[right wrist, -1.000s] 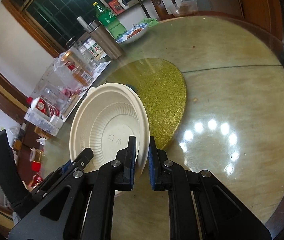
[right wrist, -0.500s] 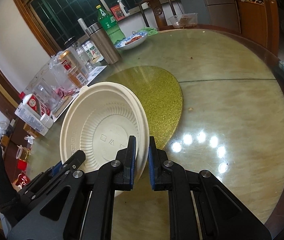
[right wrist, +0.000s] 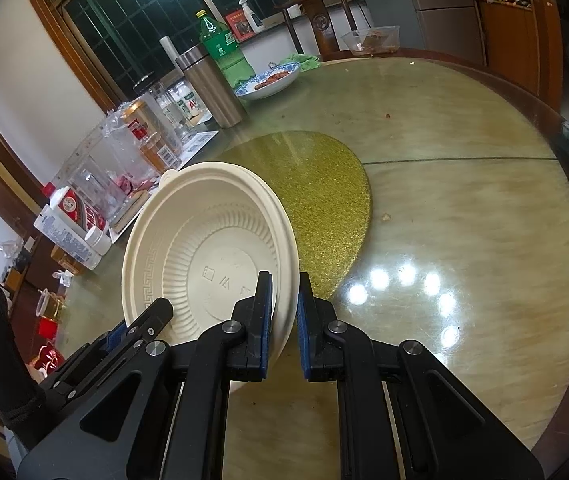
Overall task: Organize plates and bowls
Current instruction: 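Lift the beige bowl with both tools and carry it over the red stack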
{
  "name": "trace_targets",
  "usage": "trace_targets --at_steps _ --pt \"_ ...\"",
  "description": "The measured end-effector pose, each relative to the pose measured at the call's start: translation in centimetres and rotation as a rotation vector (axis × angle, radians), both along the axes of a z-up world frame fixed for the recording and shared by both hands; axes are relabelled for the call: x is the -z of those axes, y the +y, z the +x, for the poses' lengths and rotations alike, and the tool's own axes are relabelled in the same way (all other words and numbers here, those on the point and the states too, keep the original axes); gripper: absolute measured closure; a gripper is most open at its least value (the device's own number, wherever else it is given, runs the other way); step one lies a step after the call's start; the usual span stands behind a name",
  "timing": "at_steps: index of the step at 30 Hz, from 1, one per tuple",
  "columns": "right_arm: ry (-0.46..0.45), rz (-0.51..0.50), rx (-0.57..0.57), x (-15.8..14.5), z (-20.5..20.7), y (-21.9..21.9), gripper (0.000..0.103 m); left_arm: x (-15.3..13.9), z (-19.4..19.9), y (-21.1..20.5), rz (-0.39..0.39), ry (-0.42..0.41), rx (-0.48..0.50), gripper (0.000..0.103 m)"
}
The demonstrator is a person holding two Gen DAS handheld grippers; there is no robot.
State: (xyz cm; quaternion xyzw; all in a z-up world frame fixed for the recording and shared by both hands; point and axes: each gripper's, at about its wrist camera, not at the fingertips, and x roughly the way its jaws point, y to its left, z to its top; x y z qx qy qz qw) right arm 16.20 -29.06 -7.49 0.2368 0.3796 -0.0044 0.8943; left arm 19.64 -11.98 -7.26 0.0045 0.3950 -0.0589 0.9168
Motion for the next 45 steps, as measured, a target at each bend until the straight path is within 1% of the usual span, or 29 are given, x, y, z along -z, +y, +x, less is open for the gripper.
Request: trace_targets --at_steps 12,16,22,29,33,41,45 --pt "-0.022 0.009 0.004 -0.6 -0.4 -0.1 0.092 -0.8 -0.9 -1.0 0.062 -0.082 -0.007 0.085" --pt "-0.035 0.028 0.001 -0.8 -0.7 -0.3 0.092 -1.2 -1.2 -1.1 0.085 -0.083 -0.016 0.085" --pt "-0.043 0.044 -0.057 -0.9 -0.7 0.8 0.092 -1.6 -2.3 0.5 0.094 -0.064 -0.083 0.085" --pt "-0.046 0.041 -0.162 -1.1 -0.9 3.4 0.092 -1.9 -4.0 3.3 0.094 -0.052 -0.155 0.085" --pt "-0.055 0.016 -0.207 -1.7 -1.5 5.0 0.092 -2.2 -4.9 4.6 0.082 -0.052 -0.169 0.085" --pt "-0.074 0.005 -0.217 -2.8 -3.6 7.4 0.092 -3.0 -6.6 7.3 0.048 -0.058 -0.173 0.085" --pt "-0.087 -0.009 -0.230 -3.8 -4.6 8.9 0.092 -3.6 -7.6 9.1 0.013 -0.059 -0.178 0.084"
